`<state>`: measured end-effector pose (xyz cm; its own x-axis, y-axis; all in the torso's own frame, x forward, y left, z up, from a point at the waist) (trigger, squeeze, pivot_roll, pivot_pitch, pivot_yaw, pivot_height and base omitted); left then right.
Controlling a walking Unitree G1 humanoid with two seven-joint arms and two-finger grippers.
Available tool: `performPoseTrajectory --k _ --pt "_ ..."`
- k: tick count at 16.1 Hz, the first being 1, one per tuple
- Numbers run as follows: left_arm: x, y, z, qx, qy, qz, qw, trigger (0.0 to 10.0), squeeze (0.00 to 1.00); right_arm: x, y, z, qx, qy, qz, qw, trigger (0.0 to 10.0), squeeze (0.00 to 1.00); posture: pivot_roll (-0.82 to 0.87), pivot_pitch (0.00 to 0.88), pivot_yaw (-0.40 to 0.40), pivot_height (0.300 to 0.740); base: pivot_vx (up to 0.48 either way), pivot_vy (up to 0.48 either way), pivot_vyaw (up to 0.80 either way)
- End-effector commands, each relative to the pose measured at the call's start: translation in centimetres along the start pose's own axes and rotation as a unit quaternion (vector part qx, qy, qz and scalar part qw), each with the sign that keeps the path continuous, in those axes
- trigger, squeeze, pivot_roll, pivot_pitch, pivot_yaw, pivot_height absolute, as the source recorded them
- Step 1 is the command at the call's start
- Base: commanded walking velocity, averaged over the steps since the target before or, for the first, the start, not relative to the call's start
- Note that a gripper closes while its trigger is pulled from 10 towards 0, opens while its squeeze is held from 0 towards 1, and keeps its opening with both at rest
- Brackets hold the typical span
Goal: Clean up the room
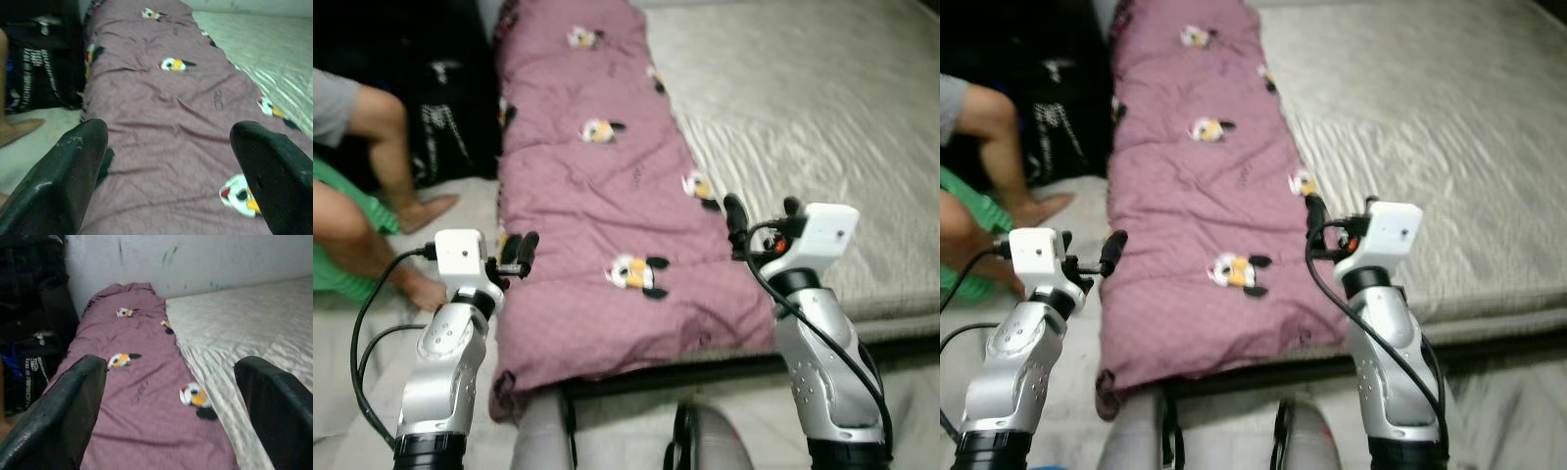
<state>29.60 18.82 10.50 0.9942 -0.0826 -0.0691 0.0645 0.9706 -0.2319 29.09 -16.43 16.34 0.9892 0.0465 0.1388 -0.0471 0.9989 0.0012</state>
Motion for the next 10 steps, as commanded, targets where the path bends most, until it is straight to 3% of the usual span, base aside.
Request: performPoseTrajectory --k 1,10 --pt "0.02 0.22 -0.42 0.005 0.010 0.003 1.000 10.0 0.00 0.06 -0.15 -0.19 -0.004 0.007 -0.003 1.000 10.0 0.00 -0.05 0.050 0.018 0.740 0.000 0.000 0.00" --pt "-0.22 0.41 -1.22 0.015 0.026 0.013 0.999 10.0 0.00 -0.16 -0.39 -0.79 -0.013 0.022 -0.003 1.000 10.0 0.00 -0.05 0.058 0.009 0.740 0.000 0.000 0.00"
Point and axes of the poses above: a point about 5 cm out from each wrist's last joint towards the gripper, its own x axis pointing out of the wrist towards the gripper, its own z axis along the axis of the wrist's last joint, y = z × x, the point moved 2 cm from there along x, pointing out of the wrist towards the gripper, and after that the axes turned 8 degrees about -x, right-handed, at the moved point
